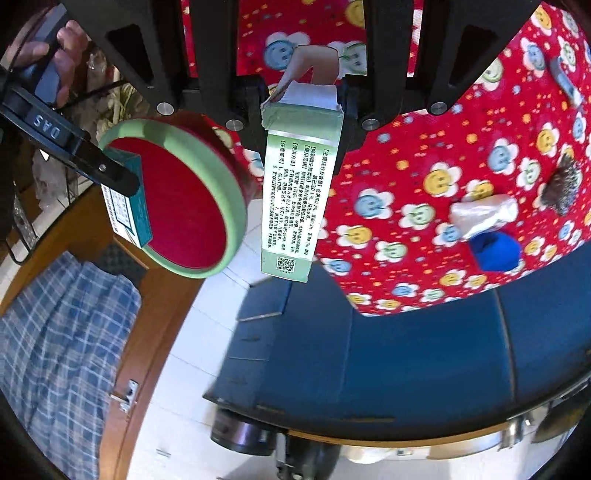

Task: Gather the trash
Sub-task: 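Carry both boxes over the red bucket and open the right tool, then open the left tool over the red bucket to drop the green box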

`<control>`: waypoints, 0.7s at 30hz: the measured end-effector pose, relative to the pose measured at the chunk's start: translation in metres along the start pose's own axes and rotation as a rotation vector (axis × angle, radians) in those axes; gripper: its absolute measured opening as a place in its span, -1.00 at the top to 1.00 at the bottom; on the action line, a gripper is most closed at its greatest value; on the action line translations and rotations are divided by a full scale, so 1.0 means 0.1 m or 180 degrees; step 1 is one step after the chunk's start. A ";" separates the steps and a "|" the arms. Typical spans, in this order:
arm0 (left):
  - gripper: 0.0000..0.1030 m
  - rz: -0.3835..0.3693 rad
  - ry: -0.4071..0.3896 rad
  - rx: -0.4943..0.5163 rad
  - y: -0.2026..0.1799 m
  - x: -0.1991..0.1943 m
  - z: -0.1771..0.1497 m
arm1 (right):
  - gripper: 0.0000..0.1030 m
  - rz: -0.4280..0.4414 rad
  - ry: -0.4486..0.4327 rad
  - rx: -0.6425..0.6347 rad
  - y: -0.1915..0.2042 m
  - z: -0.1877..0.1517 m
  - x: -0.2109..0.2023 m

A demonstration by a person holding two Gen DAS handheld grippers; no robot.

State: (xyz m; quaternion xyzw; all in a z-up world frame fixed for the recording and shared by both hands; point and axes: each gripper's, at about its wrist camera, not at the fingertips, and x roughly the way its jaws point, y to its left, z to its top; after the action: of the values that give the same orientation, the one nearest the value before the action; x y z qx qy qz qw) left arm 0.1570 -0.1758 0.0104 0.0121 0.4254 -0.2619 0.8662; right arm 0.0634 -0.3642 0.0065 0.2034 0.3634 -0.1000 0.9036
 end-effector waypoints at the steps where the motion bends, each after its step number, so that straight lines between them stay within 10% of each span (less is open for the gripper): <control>1: 0.49 -0.0009 0.0007 0.0013 -0.03 0.02 0.01 | -0.19 -0.0011 0.0005 0.0015 -0.04 0.02 0.01; 21: 0.49 -0.0104 0.0152 0.0224 -0.45 0.36 0.13 | -0.31 0.0034 -0.0022 0.0215 -0.39 0.10 0.19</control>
State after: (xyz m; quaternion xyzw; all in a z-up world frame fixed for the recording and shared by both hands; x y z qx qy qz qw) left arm 0.1632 -0.2337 0.0008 0.0419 0.4366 -0.2904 0.8505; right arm 0.0697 -0.4044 -0.0117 0.2354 0.3556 -0.1081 0.8980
